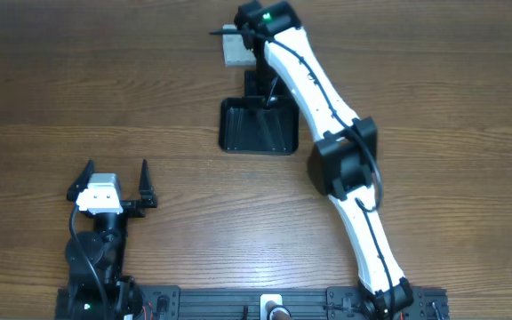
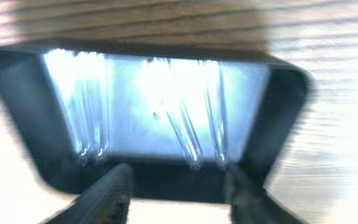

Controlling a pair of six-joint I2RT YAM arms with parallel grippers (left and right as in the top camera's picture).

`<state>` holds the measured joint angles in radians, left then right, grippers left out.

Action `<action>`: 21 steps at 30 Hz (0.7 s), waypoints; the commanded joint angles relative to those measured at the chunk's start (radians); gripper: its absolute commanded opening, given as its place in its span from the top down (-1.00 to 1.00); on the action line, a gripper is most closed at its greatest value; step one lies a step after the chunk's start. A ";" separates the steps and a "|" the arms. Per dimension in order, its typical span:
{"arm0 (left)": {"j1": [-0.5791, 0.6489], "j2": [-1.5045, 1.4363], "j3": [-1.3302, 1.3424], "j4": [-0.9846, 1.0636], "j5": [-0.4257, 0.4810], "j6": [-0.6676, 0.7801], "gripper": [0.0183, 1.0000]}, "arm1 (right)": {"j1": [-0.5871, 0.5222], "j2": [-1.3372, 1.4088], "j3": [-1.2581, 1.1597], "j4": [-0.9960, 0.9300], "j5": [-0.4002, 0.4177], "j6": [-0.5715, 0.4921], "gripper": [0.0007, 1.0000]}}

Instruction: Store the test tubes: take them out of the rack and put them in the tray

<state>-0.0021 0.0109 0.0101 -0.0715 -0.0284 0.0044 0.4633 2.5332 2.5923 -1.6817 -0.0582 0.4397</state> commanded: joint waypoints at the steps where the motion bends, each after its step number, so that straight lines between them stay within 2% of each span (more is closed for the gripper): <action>1: 0.006 -0.008 -0.005 -0.001 0.013 0.015 -0.99 | -0.018 -0.154 0.000 -0.011 0.098 -0.011 -0.16; 5: 0.006 -0.008 -0.005 -0.001 0.013 0.015 -1.00 | -0.027 -0.230 -0.001 -0.017 0.166 -0.011 -0.34; 7: 0.006 -0.008 -0.004 -0.001 0.013 0.015 -0.99 | -0.030 -0.262 -0.001 -0.017 0.180 -0.044 -0.45; 8: 0.006 -0.008 -0.005 -0.001 0.013 0.015 -1.00 | -0.031 -0.278 -0.001 -0.017 0.183 -0.066 -0.56; 9: 0.006 -0.008 -0.004 -0.001 0.013 0.015 -0.99 | -0.032 -0.294 -0.001 -0.017 0.183 -0.086 -0.99; 16: 0.006 -0.008 -0.005 -0.001 0.013 0.015 -1.00 | -0.043 -0.412 -0.040 -0.017 0.188 -0.173 -0.98; 21: 0.006 -0.008 -0.004 -0.001 0.013 0.015 -1.00 | -0.067 -0.578 -0.226 -0.016 0.241 -0.175 -0.99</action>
<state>-0.0021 0.0109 0.0101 -0.0715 -0.0284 0.0044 0.4179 2.0651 2.4443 -1.6871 0.1272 0.2825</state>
